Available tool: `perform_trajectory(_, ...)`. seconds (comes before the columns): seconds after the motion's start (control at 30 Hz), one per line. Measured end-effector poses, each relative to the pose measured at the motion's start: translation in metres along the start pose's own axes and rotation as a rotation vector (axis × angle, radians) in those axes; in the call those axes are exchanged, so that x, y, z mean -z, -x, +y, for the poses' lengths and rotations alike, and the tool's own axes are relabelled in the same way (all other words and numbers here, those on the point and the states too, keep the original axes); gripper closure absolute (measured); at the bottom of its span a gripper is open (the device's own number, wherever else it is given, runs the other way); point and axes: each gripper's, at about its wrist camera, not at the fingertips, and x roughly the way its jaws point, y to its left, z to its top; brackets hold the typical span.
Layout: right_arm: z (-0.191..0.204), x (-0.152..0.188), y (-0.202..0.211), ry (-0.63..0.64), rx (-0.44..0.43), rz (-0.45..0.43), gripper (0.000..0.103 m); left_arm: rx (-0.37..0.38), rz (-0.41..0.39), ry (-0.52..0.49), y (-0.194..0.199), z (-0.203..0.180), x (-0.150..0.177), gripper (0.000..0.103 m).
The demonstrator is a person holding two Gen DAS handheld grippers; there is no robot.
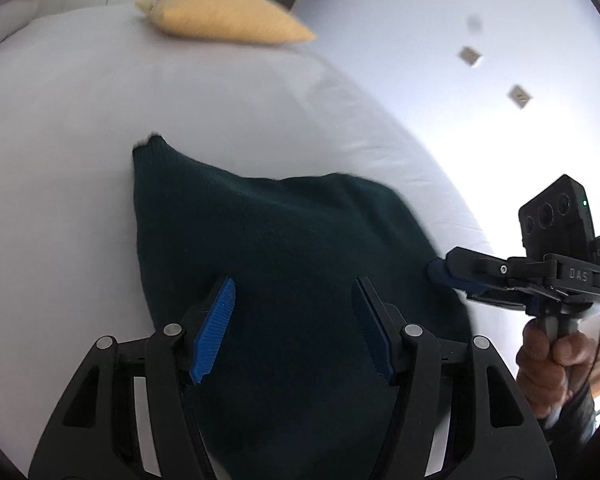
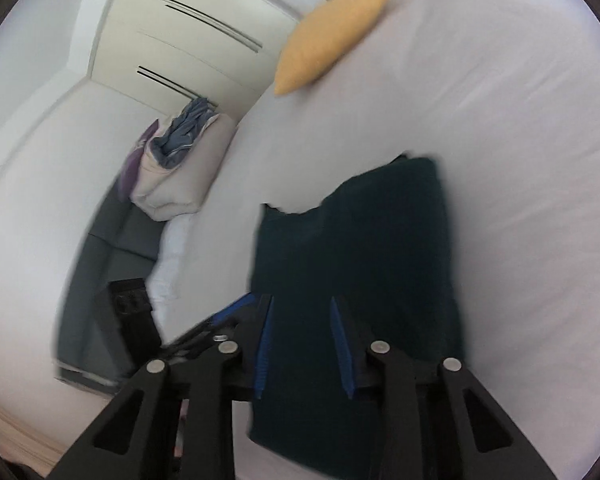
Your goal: Fold small clothes
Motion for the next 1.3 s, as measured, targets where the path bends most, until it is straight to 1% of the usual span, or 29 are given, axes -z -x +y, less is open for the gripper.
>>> perform_trajectory(0.03, -0.004, -0.005, -0.012, -0.018, 0.016, 0.011, 0.072, -0.025, 0.011, 0.001, -0.009, 0.004, -0.001, 0.044)
perform_trajectory(0.07, -0.011, -0.012, -0.026, -0.039, 0.09, 0.013, 0.076, -0.047, 0.006, -0.008, -0.014, 0.003, 0.0, 0.044)
perform_trajectory(0.1, -0.019, -0.017, -0.034, -0.053, 0.114, 0.02, 0.085, -0.063, -0.001, -0.023, -0.016, 0.003, 0.002, 0.044)
perform_trajectory(0.13, -0.027, -0.022, -0.039, -0.058, 0.128, 0.022, 0.103, -0.072, -0.014, -0.043, -0.017, 0.002, 0.006, 0.044)
perform_trajectory(0.17, -0.036, -0.026, -0.04, -0.065, 0.129, 0.006, 0.103, -0.084, -0.024, -0.063, -0.017, 0.0, 0.01, 0.044)
perform_trajectory(0.2, -0.046, -0.028, -0.036, -0.097, 0.086, -0.019, 0.103, -0.097, -0.034, -0.084, -0.016, -0.002, 0.015, 0.044)
perform_trajectory(0.27, -0.056, -0.025, -0.023, -0.135, 0.058, -0.053, 0.103, -0.104, -0.047, -0.09, -0.012, -0.003, 0.021, 0.044)
perform_trajectory(0.33, -0.047, -0.011, -0.011, -0.106, 0.08, -0.057, 0.103, -0.108, -0.057, -0.075, -0.004, -0.006, 0.024, 0.044)
perform_trajectory(0.4, -0.025, 0.002, -0.002, -0.004, 0.12, -0.049, 0.096, -0.138, -0.072, -0.1, 0.003, -0.014, 0.032, 0.044)
perform_trajectory(0.43, -0.02, 0.009, 0.005, 0.05, 0.126, -0.045, 0.083, -0.149, -0.081, -0.112, 0.006, -0.017, 0.039, 0.044)
perform_trajectory(0.47, -0.017, 0.015, 0.006, 0.067, 0.128, -0.041, 0.081, -0.159, -0.091, -0.121, 0.006, -0.02, 0.045, 0.044)
perform_trajectory(0.5, -0.019, 0.022, 0.005, 0.086, 0.148, -0.029, 0.083, -0.169, -0.102, -0.13, 0.007, -0.021, 0.05, 0.044)
perform_trajectory(0.53, -0.024, 0.029, 0.007, 0.096, 0.159, -0.029, 0.096, -0.176, -0.109, -0.14, 0.006, -0.027, 0.053, 0.044)
perform_trajectory(0.57, -0.032, 0.031, 0.01, 0.088, 0.155, -0.04, 0.103, -0.181, -0.114, -0.156, 0.006, -0.029, 0.058, 0.044)
perform_trajectory(0.63, -0.053, 0.035, 0.022, 0.026, 0.092, -0.068, 0.103, -0.191, -0.119, -0.186, 0.011, -0.029, 0.067, 0.044)
perform_trajectory(0.67, -0.059, 0.041, 0.034, 0.005, 0.081, -0.082, 0.103, -0.189, -0.12, -0.191, 0.015, -0.027, 0.069, 0.044)
perform_trajectory(0.77, -0.054, 0.059, 0.052, 0.047, 0.138, -0.092, 0.103, -0.19, -0.128, -0.214, 0.031, -0.021, 0.08, 0.044)
perform_trajectory(0.8, -0.052, 0.064, 0.058, 0.058, 0.174, -0.094, 0.103, -0.195, -0.134, -0.217, 0.038, -0.02, 0.084, 0.042)
perform_trajectory(0.83, -0.05, 0.069, 0.067, 0.062, 0.275, -0.095, 0.073, -0.204, -0.138, -0.214, 0.045, -0.017, 0.088, 0.041)
perform_trajectory(0.87, -0.05, 0.069, 0.075, 0.063, 0.318, -0.1, 0.061, -0.212, -0.142, -0.198, 0.052, -0.015, 0.092, 0.04)
perform_trajectory(0.93, -0.046, 0.072, 0.097, 0.071, 0.299, -0.14, 0.061, -0.214, -0.169, -0.128, 0.066, -0.002, 0.095, 0.038)
perform_trajectory(0.97, -0.041, 0.069, 0.104, 0.077, 0.273, -0.163, 0.052, -0.199, -0.174, -0.089, 0.071, 0.006, 0.094, 0.037)
perform_trajectory(1.0, -0.038, 0.066, 0.108, 0.079, 0.258, -0.177, 0.044, -0.175, -0.172, -0.04, 0.073, 0.014, 0.091, 0.03)
perform_trajectory(1.03, -0.034, 0.061, 0.109, 0.075, 0.235, -0.189, 0.028, -0.14, -0.157, 0.026, 0.073, 0.025, 0.086, 0.026)
perform_trajectory(1.07, -0.029, 0.054, 0.105, 0.066, 0.193, -0.195, 0.023, -0.1, -0.14, 0.084, 0.071, 0.034, 0.083, 0.025)
perform_trajectory(1.13, -0.027, 0.041, 0.096, 0.06, 0.157, -0.174, 0.023, -0.002, -0.074, 0.191, 0.06, 0.049, 0.077, 0.025)
perform_trajectory(1.17, -0.028, 0.034, 0.088, 0.05, 0.146, -0.149, 0.023, 0.037, -0.011, 0.223, 0.049, 0.053, 0.075, 0.025)
perform_trajectory(1.23, -0.044, 0.017, 0.061, -0.028, 0.129, -0.067, 0.023, 0.107, 0.078, 0.279, 0.03, 0.059, 0.076, 0.025)
perform_trajectory(1.3, -0.054, 0.004, 0.034, -0.091, 0.15, -0.012, 0.025, 0.13, 0.088, 0.29, 0.023, 0.06, 0.075, 0.022)
